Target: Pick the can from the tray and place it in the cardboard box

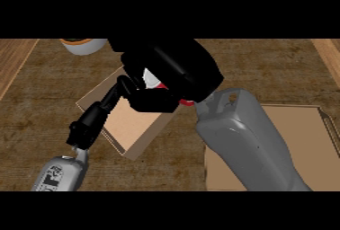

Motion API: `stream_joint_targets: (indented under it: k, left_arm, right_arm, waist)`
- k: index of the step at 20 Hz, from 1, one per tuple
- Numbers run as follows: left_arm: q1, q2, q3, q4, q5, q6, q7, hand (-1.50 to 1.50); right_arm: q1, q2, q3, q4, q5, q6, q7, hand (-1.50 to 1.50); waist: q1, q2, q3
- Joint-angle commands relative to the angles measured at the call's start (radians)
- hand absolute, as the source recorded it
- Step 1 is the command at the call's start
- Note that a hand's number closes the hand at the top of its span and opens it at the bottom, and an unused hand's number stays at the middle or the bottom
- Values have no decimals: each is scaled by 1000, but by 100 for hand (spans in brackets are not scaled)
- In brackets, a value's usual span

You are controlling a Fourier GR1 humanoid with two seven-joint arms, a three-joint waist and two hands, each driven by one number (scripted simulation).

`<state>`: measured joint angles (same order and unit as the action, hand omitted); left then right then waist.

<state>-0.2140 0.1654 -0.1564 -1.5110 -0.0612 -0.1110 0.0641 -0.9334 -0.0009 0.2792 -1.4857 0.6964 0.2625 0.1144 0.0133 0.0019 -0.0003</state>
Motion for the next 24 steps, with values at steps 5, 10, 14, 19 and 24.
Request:
stream_joint_targets:
  k: [5,10,14,19,24]
  left_arm:
    - [20,-51,-31,-17,-37,23,-1,0]
    - [32,-17,-1,20,-18,-26,-53,0]
    - [-37,-72,-29,11,-58,31,25,0]
    - [-35,-81,-34,27,-50,4,7,0]
    - [-34,-35,-2,4,-12,-48,11,0]
  right_arm:
    - [-103,1,109,367,63,-238,-104,150]
    - [-115,1,155,556,-51,-309,-125,150]
    - [-118,1,154,654,-199,-283,-104,-150]
    - [-184,1,194,791,-344,-334,-198,-150]
    - [-138,1,47,758,-536,-402,-321,-150]
  waist:
    - [11,3,0]
    - [23,6,-1]
    - [30,9,0]
    - [35,9,0]
    - [53,16,1]
